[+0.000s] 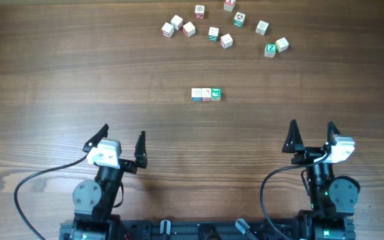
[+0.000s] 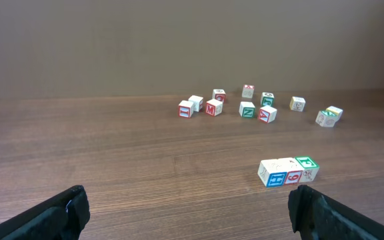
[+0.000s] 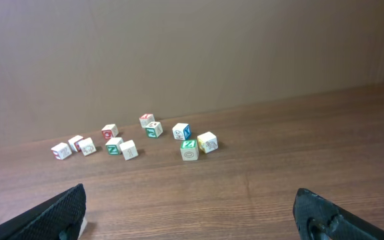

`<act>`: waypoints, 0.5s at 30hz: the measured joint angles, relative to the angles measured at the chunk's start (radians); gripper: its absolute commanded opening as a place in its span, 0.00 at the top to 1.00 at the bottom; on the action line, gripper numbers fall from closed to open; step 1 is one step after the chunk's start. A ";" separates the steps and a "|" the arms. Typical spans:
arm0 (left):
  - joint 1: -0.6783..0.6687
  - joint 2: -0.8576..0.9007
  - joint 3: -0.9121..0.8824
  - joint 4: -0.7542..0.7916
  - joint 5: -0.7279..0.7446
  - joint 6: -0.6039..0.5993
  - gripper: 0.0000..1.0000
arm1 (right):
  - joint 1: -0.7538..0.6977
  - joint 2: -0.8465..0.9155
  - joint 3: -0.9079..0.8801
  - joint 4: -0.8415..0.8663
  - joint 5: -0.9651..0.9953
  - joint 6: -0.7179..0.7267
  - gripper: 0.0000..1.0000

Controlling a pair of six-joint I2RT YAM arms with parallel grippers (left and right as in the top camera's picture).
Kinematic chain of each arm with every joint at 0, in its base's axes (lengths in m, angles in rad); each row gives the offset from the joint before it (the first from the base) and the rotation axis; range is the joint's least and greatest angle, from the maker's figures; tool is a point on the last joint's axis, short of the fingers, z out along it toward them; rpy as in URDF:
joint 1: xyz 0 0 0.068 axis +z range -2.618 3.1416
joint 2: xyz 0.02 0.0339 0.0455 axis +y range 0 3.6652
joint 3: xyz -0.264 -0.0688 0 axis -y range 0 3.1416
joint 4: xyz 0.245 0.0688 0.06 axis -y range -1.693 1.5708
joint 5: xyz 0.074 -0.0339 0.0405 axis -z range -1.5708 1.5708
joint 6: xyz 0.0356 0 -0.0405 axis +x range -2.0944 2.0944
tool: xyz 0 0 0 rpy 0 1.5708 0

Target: Form a horizontal line

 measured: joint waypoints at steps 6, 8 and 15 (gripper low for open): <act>0.000 0.000 0.000 0.000 0.000 0.000 0.00 | 0.000 0.000 0.000 0.000 0.000 0.000 0.00; 0.000 0.000 0.000 0.000 0.000 0.000 0.00 | 0.000 0.000 0.000 0.000 0.000 0.000 0.00; 0.025 0.000 0.000 0.000 0.000 0.000 0.00 | 0.000 0.000 0.000 0.000 0.000 0.000 0.00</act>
